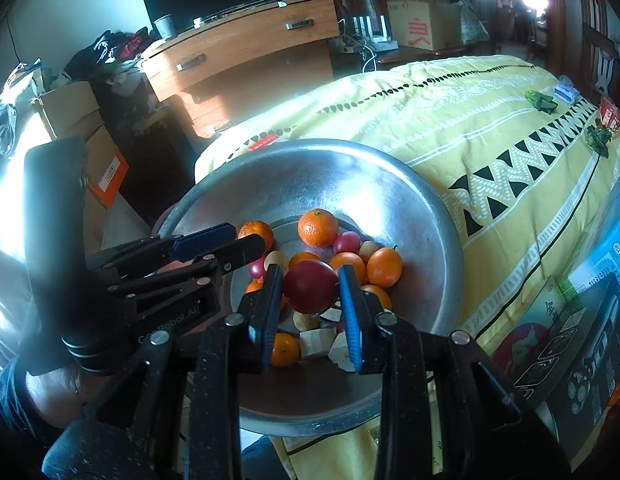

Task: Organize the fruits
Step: 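Open both tools to drop the kiwi and tomato into the bowl, then move both tools back toward the fruit pile on the bed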

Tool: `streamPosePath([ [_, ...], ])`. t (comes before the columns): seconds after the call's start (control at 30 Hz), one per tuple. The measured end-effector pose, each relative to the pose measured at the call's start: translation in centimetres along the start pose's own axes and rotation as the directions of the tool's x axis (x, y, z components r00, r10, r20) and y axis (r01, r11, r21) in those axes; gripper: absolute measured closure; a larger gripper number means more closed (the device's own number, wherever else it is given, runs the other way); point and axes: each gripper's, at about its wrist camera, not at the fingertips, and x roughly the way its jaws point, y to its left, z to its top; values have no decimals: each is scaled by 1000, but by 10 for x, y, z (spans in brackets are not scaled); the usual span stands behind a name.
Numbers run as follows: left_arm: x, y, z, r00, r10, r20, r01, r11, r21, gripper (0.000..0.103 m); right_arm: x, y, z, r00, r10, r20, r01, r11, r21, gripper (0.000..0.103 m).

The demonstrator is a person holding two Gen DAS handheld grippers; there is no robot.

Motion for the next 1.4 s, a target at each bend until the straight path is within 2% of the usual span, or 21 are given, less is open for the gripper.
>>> streamPosePath([
  [0.03, 0, 0, 0, 1000, 7, -1, -7, 1000, 0, 53, 0, 0, 0, 1000, -2, -1, 2, 1000, 0, 71],
  [0.1, 1, 1, 0, 1000, 15, -1, -15, 1000, 0, 48, 0, 0, 0, 1000, -4, 2, 4, 1000, 1, 54],
  [0.13, 1, 1, 0, 1000, 31, -1, -31, 1000, -1, 45, -2, 1, -1, 1000, -8, 10, 8, 1000, 2, 39],
  [0.17, 0, 2, 0, 999, 35, -2, -35, 999, -5, 41, -4, 0, -1, 1000, -18, 18, 18, 1000, 2, 32],
  [0.2, 0, 2, 0, 999, 41, -2, -41, 999, -6, 38, -5, 0, -1, 999, -22, 24, 22, 1000, 4, 30],
  [0.37, -9, -3, 2, 995, 93, 25, -93, 996, 6, 28, -27, 3, -1, 996, -50, 75, 51, 999, -11, 29],
  [0.5, -20, -13, 4, 988, 135, 69, -138, 990, 32, 27, -64, 9, -8, 985, -64, 158, 71, 997, -37, 29],
  [0.63, -34, -29, 7, 977, 175, 124, -184, 981, 66, 26, -107, 9, -24, 963, -99, 249, 113, 993, -42, 26],
  [0.7, -43, -38, 8, 966, 204, 162, -219, 972, 81, 18, -124, 6, -35, 951, -126, 282, 141, 989, -35, 24],
  [0.8, -55, -55, 9, 952, 216, 215, -244, 963, 112, 16, -151, 1, -57, 930, -171, 326, 188, 982, -22, 21],
  [0.87, -61, -66, 9, 949, 214, 232, -248, 960, 129, 9, -163, -4, -68, 926, -186, 330, 196, 981, 0, 21],
  [1.07, -76, -103, 8, 949, 168, 265, -219, 960, 176, 8, -195, -20, -93, 907, -244, 344, 236, 970, 64, 19],
  [1.2, -82, -124, 5, 949, 146, 279, -208, 957, 205, 8, -215, -29, -107, 893, -273, 357, 255, 962, 100, 13],
  [1.4, -88, -152, -1, 949, 124, 291, -197, 951, 238, 8, -233, -39, -129, 886, -292, 361, 258, 956, 141, 10],
])
